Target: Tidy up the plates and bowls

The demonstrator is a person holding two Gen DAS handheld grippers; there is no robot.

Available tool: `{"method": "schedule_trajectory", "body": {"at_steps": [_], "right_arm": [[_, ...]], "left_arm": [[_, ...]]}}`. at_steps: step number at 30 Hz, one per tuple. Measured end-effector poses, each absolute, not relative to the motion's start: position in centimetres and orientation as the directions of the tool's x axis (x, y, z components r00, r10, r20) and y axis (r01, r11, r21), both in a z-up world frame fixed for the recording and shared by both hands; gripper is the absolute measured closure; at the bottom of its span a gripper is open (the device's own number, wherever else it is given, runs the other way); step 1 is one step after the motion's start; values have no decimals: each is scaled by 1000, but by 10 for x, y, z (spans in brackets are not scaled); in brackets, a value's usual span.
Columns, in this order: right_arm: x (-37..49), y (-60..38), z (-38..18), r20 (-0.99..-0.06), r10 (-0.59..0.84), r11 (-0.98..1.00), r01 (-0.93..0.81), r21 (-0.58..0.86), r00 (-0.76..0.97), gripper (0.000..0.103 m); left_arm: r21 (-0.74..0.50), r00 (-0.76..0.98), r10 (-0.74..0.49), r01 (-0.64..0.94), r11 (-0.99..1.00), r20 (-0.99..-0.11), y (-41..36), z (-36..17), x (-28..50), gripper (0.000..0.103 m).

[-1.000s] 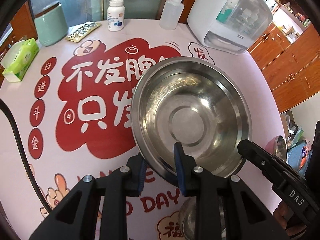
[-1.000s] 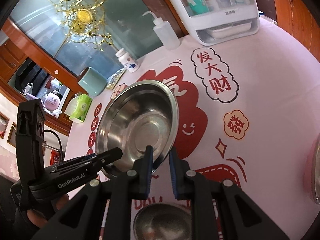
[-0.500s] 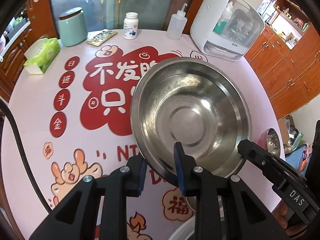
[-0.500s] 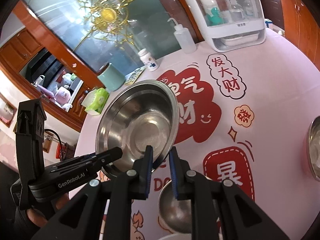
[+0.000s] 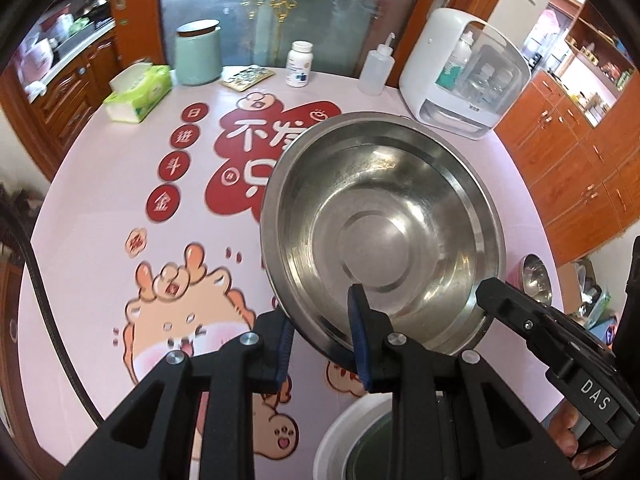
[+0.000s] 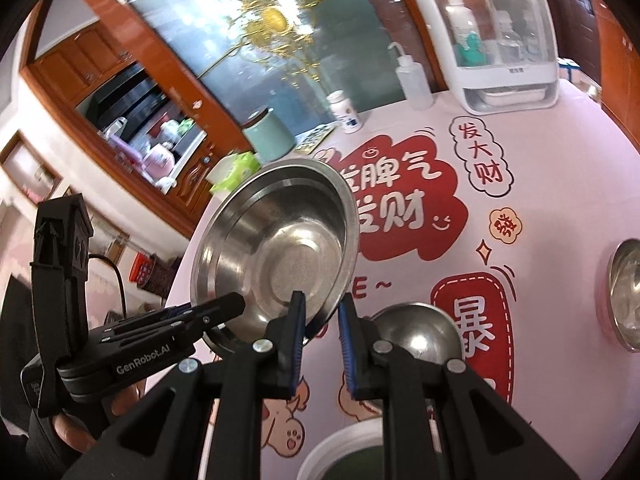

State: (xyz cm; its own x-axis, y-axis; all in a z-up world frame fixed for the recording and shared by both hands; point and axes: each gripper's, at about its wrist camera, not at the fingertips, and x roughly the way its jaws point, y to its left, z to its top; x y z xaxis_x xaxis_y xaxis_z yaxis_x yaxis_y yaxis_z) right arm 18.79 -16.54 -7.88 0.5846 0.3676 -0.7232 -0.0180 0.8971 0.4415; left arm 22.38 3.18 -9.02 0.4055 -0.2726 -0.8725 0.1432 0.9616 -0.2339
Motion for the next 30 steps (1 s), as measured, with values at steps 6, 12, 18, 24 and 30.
{"method": "schedule_trajectory", "body": {"at_steps": [6,12,18,24,30], "right_arm": [[169,-155,-81,-735,404,897,-79,434,545,87],[151,-144,-89,-750,445,890,-148,432,489,87],[135,-127,-98,-765,486,874,-215,437,423,86],[121,-108,-111,-783,512,857,-280,434,354,86],[112,-85,-125,-797,537,830,-340,442,275,86]], "left_arm": [[-240,409,-249,73,968,-878,43,-93,190,79],[-243,409,-222,0,970,-885,54,-102,156,79],[-243,404,-192,-76,967,-894,70,-112,119,78],[-240,384,-165,-156,958,-909,86,-128,87,78],[-224,365,-128,-235,946,-922,106,-141,59,78]]}}
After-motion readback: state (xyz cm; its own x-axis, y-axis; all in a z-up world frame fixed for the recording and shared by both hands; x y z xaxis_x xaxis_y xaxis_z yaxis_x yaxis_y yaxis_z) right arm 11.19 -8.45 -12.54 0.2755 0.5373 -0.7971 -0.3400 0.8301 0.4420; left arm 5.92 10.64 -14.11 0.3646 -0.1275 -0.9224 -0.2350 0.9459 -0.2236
